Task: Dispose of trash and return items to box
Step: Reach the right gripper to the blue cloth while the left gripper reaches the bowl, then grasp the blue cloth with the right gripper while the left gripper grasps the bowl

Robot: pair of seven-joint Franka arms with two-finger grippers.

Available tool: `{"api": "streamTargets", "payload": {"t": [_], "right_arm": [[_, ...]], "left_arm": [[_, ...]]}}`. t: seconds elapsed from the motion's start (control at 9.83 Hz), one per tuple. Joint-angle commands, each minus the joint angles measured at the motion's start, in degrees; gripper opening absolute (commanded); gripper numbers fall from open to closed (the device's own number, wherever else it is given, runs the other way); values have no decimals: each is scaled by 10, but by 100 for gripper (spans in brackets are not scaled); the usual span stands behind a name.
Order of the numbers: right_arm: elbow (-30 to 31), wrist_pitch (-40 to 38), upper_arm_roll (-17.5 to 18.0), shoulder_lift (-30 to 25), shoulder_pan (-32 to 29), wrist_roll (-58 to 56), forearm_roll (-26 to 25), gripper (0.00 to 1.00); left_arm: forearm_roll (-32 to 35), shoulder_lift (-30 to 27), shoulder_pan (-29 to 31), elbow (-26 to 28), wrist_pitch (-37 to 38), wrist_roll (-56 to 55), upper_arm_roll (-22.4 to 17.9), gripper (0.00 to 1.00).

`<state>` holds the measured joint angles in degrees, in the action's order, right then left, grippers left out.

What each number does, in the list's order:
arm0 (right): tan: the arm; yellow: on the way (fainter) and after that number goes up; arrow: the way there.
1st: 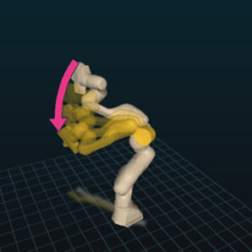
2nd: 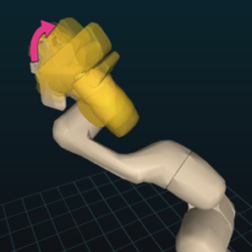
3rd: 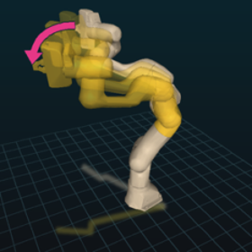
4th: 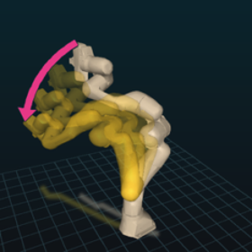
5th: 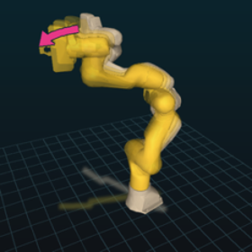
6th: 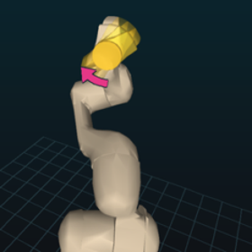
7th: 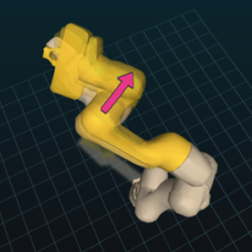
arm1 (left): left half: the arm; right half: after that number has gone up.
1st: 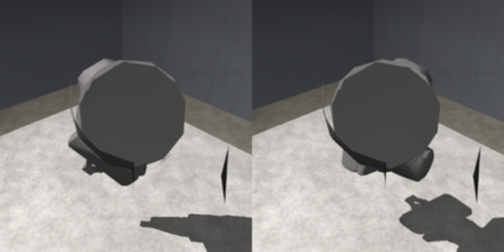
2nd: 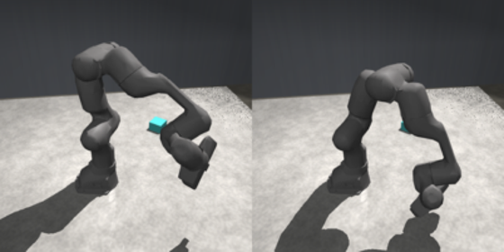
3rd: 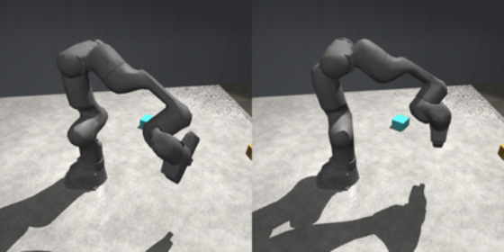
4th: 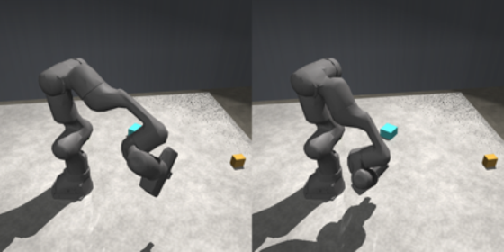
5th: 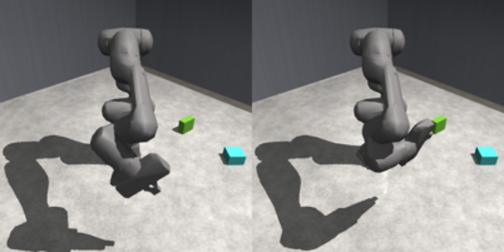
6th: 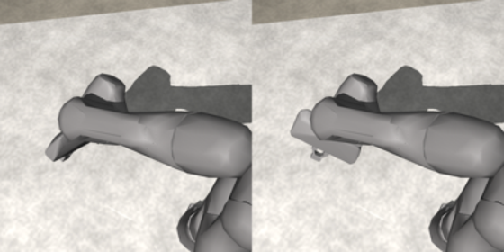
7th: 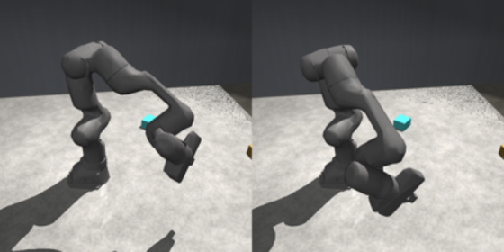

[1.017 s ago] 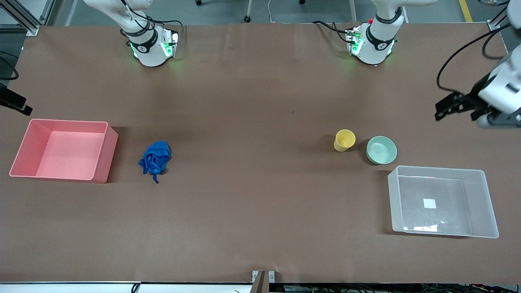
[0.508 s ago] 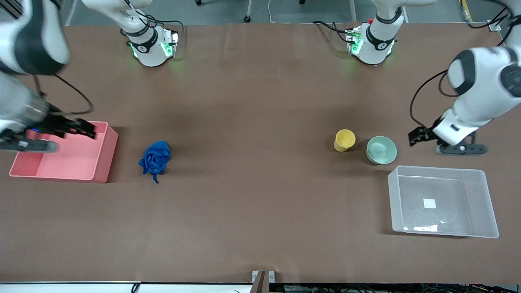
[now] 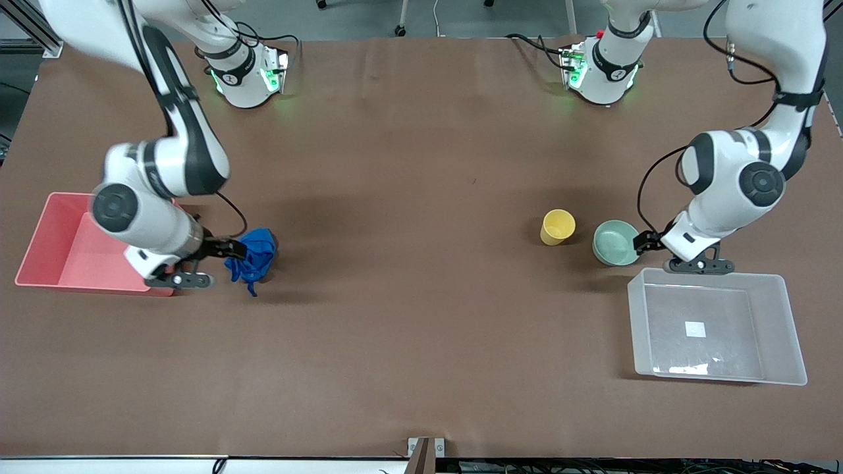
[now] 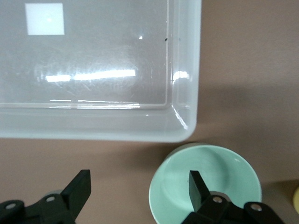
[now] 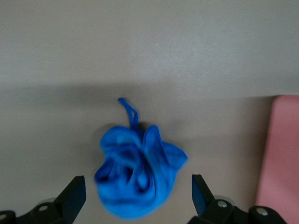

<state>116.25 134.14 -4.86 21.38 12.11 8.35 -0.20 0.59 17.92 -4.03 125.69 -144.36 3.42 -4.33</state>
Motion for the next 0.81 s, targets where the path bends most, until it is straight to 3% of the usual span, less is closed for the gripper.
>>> {"api": "streamTargets", "payload": {"t": [0.0,0.1,0.31,0.41,0.51,0.61,0.71], "right_arm": [[43,64,-2,15,0,3,-4,100],[42,81,-2,26,-3,2,-4,100],[53,84,-2,28,-1,2,-4,100],[55,87,-2,29,-1,2,-4,91],[56,89,-1,31,-2,2,-3,50],[58,97,0,32,-7,3,-2,25],[67,111,0,32,-7,5,10,14]], "left_arm": [[-12,30,2,13,-20,12,1,84],[-12,34,2,17,-20,12,2,78],[-14,47,0,17,-20,12,5,35],[-21,47,0,24,-20,11,7,20],[-23,44,-1,31,-20,11,8,7],[-23,41,-2,35,-20,12,8,0],[-23,31,-2,39,-20,12,9,0]]}}
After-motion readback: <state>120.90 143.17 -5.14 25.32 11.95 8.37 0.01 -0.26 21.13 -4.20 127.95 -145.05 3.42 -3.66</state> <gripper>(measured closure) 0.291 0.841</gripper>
